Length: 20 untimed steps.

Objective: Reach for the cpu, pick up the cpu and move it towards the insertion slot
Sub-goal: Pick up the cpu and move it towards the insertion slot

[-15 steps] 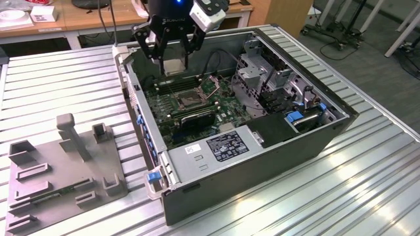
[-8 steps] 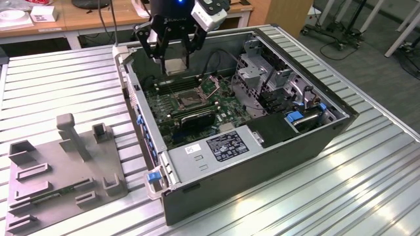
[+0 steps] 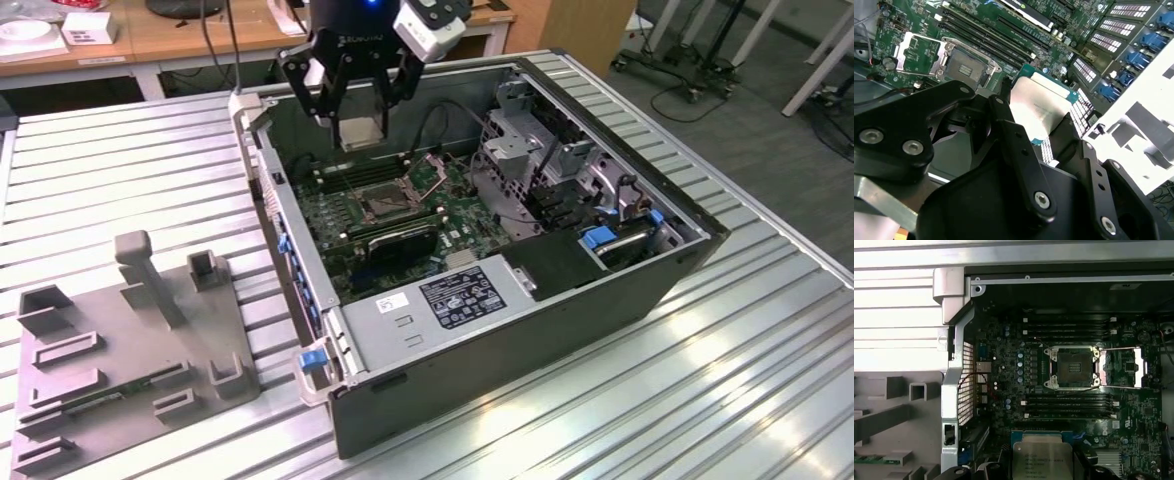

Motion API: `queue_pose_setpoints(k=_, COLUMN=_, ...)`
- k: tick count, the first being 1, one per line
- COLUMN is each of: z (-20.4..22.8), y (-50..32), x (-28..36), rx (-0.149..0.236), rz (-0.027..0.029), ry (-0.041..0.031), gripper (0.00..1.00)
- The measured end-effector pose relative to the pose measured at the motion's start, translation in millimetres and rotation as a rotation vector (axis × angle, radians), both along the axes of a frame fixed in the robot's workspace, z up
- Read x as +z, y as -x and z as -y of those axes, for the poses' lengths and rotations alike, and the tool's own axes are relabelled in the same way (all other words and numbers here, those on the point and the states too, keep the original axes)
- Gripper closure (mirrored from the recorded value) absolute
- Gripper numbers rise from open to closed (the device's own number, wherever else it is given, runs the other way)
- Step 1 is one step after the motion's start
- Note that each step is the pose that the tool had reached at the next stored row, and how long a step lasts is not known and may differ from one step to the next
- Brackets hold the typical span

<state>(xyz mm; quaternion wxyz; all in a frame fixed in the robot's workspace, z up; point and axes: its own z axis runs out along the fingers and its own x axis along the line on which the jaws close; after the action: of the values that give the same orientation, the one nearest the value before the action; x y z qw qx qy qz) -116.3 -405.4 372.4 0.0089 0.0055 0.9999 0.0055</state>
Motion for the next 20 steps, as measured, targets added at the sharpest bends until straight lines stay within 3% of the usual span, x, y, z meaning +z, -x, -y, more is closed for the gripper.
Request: queue_pose_setpoints(k=20, z=-7.0, y=-14.5, x=-0.6, rx=0.0, rz=0.0, ry=-0.0001, gripper=0.45)
